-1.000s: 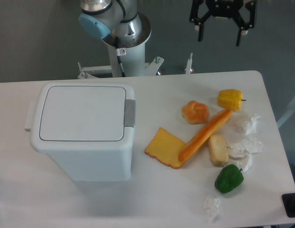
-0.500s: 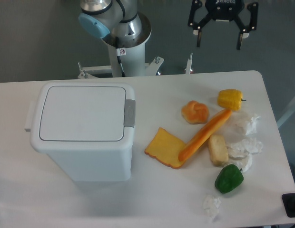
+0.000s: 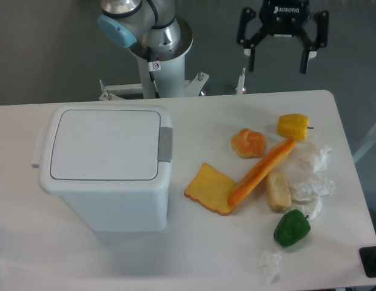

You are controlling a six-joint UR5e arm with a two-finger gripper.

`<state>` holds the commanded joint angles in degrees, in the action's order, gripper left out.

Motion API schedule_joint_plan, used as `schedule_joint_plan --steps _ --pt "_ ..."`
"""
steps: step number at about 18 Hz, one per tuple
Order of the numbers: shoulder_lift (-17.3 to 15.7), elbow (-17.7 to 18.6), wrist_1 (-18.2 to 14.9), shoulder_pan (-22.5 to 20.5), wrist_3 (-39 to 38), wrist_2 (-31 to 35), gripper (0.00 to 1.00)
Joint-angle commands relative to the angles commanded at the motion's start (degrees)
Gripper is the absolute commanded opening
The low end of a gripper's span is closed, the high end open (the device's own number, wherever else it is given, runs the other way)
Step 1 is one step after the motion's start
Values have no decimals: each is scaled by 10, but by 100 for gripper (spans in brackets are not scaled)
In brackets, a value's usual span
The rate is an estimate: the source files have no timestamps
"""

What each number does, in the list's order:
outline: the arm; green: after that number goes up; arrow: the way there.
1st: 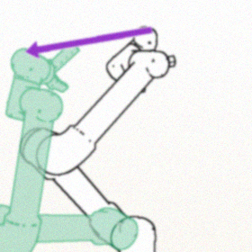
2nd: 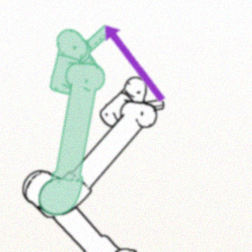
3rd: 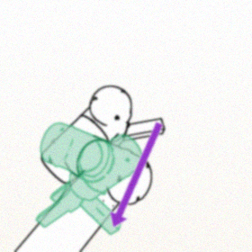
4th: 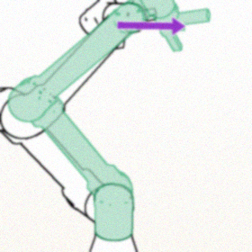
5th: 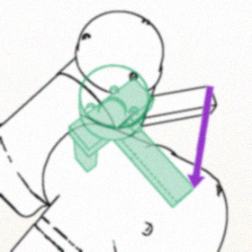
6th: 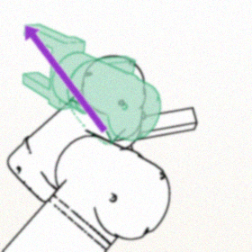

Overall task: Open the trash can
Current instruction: 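Lower the open gripper toward the trash can's grey lid button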

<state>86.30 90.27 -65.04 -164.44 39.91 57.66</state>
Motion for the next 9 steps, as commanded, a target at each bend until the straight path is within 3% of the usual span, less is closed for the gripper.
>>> schedule_joint_plan --steps 9 --pt "12 -6 4 11 -96 -18 100"
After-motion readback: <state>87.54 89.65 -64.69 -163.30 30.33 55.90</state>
